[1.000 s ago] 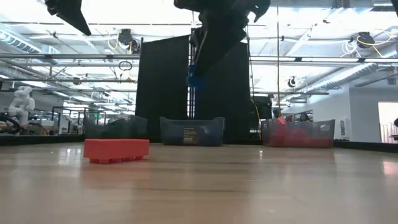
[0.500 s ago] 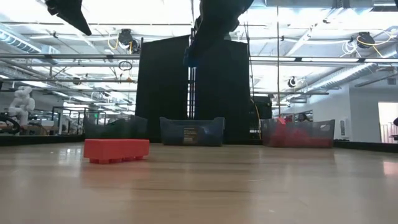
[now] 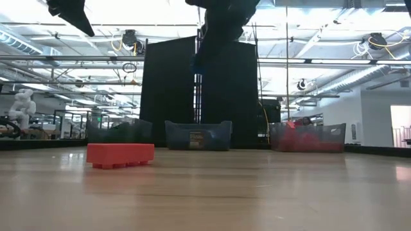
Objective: Sort blocks
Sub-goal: Put the blue game piece into the middle black bin
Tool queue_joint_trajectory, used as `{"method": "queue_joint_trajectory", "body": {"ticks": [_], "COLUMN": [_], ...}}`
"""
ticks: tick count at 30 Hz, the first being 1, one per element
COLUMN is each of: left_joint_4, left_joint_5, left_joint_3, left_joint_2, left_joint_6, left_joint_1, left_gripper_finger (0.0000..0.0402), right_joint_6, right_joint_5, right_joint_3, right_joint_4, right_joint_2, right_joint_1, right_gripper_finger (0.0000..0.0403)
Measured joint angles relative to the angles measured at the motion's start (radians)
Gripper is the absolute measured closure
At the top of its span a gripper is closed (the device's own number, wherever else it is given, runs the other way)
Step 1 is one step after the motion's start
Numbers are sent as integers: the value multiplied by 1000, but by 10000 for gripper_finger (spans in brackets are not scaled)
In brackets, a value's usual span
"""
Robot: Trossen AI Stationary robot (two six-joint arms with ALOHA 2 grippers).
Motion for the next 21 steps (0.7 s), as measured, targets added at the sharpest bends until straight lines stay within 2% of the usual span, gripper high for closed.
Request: {"method": "queue_joint_trajectory", "body": {"ticks": [21], "left_joint_4": [-1], "left_joint_5": [-13], "left_joint_3": [0], "left_joint_2": [0], "left_joint_6": [9], "left_joint_1": [0], "left_gripper_finger": [401], "right_joint_6": [-126], "right_joint_5": [-4], "right_joint_3": [0], "right_joint_4": [54], "right_joint_2": [1], "right_joint_1": [-230], "right_gripper_finger": [266]}}
